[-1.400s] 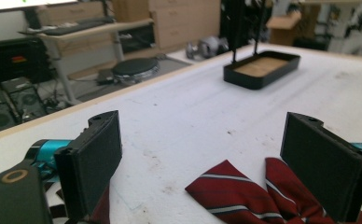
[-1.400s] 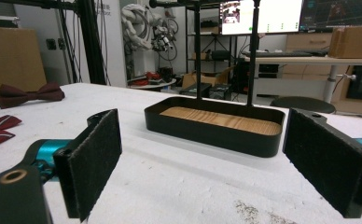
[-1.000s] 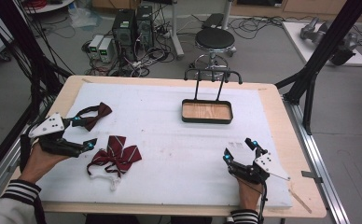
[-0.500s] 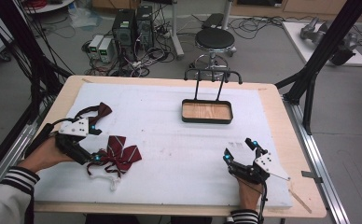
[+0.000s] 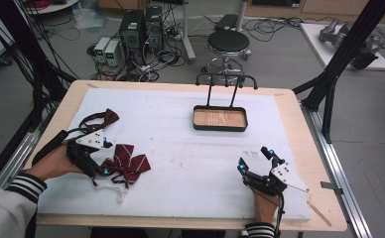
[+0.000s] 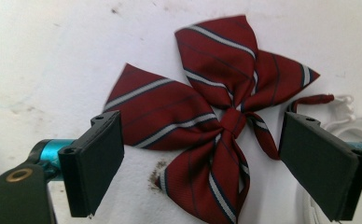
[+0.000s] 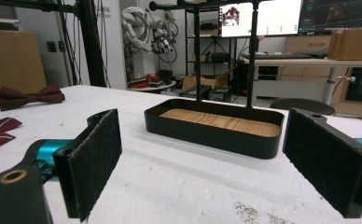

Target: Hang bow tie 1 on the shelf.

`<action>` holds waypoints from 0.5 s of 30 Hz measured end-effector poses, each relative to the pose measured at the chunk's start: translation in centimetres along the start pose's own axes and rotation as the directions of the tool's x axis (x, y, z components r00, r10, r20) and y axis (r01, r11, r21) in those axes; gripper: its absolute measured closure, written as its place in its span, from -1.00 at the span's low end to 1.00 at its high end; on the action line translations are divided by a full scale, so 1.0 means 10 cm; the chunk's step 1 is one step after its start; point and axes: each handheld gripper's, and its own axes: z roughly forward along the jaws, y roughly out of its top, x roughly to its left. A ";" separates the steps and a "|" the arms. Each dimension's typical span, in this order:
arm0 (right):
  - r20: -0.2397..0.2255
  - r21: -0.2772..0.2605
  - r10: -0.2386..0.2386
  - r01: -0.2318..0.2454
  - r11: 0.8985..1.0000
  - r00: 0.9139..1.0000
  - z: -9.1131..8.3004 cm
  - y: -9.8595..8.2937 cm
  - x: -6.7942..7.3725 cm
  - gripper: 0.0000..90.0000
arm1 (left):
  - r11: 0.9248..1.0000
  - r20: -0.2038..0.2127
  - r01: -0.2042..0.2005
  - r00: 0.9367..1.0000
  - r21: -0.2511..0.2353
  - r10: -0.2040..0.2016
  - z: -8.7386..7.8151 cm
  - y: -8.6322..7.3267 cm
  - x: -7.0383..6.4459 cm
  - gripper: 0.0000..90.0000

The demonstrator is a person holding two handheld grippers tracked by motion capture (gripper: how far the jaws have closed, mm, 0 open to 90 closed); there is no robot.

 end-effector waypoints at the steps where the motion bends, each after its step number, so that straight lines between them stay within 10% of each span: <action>1: 0.000 -0.003 -0.004 0.004 1.000 1.000 0.00 0.00 0.00 -0.76 | 1.000 0.012 -0.005 1.000 0.012 0.005 0.02 0.00 0.00 -0.66; 15: 0.000 -0.002 -0.001 0.001 1.000 1.000 0.00 0.00 0.00 -0.76 | 0.988 0.086 -0.032 0.996 0.151 0.019 0.23 -0.02 0.00 -0.37</action>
